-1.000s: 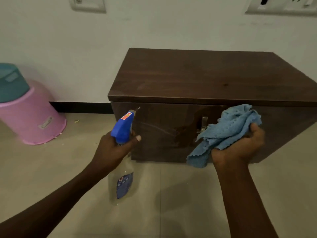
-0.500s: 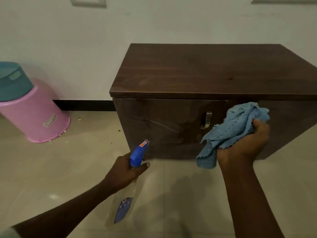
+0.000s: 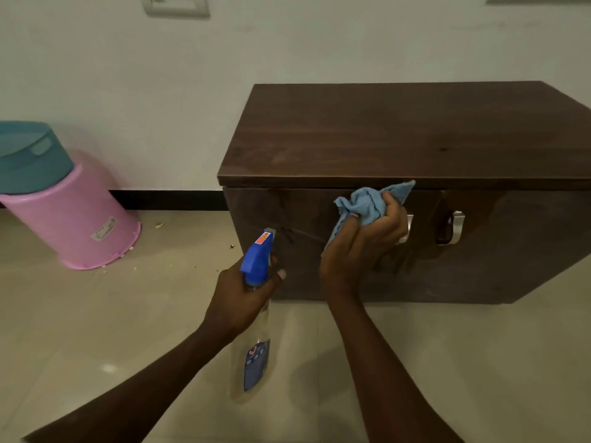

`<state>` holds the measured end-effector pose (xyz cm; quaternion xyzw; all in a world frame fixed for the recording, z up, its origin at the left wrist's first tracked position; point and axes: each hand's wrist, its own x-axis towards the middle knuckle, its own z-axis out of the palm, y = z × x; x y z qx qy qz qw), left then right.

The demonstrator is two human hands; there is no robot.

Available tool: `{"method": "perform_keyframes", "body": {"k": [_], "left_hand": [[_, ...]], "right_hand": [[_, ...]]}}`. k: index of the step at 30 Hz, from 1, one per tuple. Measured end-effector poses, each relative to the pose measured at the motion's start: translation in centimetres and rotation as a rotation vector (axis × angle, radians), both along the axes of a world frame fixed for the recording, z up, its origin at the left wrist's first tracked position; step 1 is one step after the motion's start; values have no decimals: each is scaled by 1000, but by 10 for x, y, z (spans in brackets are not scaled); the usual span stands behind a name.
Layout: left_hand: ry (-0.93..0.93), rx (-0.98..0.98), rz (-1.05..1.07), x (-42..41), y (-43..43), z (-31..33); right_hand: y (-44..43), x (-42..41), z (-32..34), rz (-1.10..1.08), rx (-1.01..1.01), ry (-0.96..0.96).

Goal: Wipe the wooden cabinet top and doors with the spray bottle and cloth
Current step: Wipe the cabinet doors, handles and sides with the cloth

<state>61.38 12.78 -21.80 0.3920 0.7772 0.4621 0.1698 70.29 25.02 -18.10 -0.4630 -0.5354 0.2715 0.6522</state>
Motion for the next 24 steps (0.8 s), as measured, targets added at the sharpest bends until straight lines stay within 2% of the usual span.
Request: {"method": "perform_keyframes", "body": {"k": [3, 5, 8, 11, 13, 17, 20, 22, 24], "left_hand": [[33, -18, 48, -8, -8, -1], [53, -24, 87, -14, -14, -4], [54, -39, 117, -19, -21, -9], [46, -46, 120, -23, -26, -12], [38, -28, 126, -23, -25, -13], [15, -27, 136, -23, -25, -14], [19, -23, 136, -24, -25, -13], [9, -34, 137, -24, -26, -15], [9, -33, 141, -23, -26, -16]], "right_hand": [[-7, -13, -6, -48, -17, 55], [-15, -24, -10, 12, 24, 0], [-29, -41, -22, 179, 194, -299], [-25, -40, -24, 193, 304, -520], [-12, -22, -19, 144, 263, -505], [14, 27, -23, -20, 76, -217], [11, 31, -24, -162, -65, -87], [-5, 14, -27, -64, -1, -148], [-21, -4, -38, 140, 102, -310]]}}
